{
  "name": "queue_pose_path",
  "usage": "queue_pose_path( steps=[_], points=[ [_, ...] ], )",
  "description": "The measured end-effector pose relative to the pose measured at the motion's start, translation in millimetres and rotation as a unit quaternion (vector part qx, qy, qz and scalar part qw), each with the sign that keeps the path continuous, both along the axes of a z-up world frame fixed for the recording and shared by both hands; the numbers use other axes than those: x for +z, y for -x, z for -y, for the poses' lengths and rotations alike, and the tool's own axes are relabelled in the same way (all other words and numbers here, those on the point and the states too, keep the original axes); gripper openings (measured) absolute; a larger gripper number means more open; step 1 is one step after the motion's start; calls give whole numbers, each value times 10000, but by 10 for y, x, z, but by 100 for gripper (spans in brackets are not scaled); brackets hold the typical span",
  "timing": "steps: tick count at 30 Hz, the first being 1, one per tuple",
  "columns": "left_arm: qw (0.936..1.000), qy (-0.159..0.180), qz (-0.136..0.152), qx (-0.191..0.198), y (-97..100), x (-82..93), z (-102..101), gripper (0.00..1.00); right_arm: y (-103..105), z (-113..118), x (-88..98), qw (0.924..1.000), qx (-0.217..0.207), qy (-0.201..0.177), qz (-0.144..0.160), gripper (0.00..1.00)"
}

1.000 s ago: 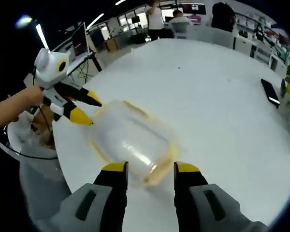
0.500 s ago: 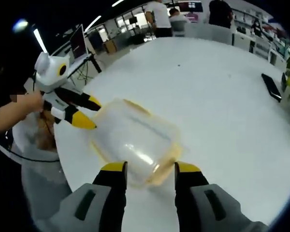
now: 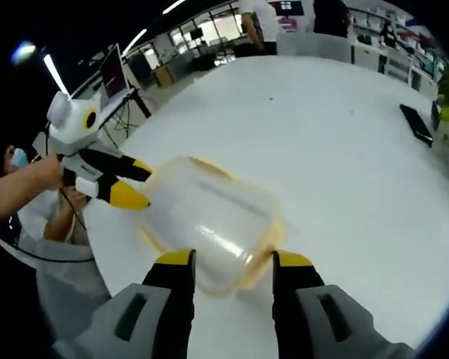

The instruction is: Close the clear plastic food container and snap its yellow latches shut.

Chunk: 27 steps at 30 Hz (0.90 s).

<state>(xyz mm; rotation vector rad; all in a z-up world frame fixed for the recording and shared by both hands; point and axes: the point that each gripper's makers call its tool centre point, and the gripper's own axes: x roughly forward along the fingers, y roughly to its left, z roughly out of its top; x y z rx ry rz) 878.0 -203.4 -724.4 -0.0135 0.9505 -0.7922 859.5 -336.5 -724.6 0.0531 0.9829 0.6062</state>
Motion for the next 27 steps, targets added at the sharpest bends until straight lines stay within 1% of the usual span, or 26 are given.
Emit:
queue_pose_path(
  steps=[1,2,4,5,6,7,9,27],
  points=[
    [10000,20,-13,9,-3,1,4,29,1,2,-19,9997,-218,-92,-112,36],
    [10000,23,-49,36,-1,-4,1,29,-17,-10,-20,9994,-263,-179,-107,36],
    [9999,67,-98,62,-10,-15,13,28,-17,-8,-24,9996,-231,-122,-113,35],
    [9990,158,-300,299,-5,-33,27,28,-16,-24,-19,9995,-243,-97,-149,35],
    [9988,165,-321,330,-6,-38,31,27,-12,-40,-20,9995,-252,-71,-186,35],
    [9972,270,-459,522,6,-44,65,27,-14,-43,-24,9995,-256,-27,-197,35],
    [9987,166,-307,377,16,-32,59,27,-2,-38,-33,9994,-287,-21,-216,35],
    [9984,239,-263,439,19,-23,50,29,-12,-32,-9,9982,-571,-153,-48,36]
  ],
)
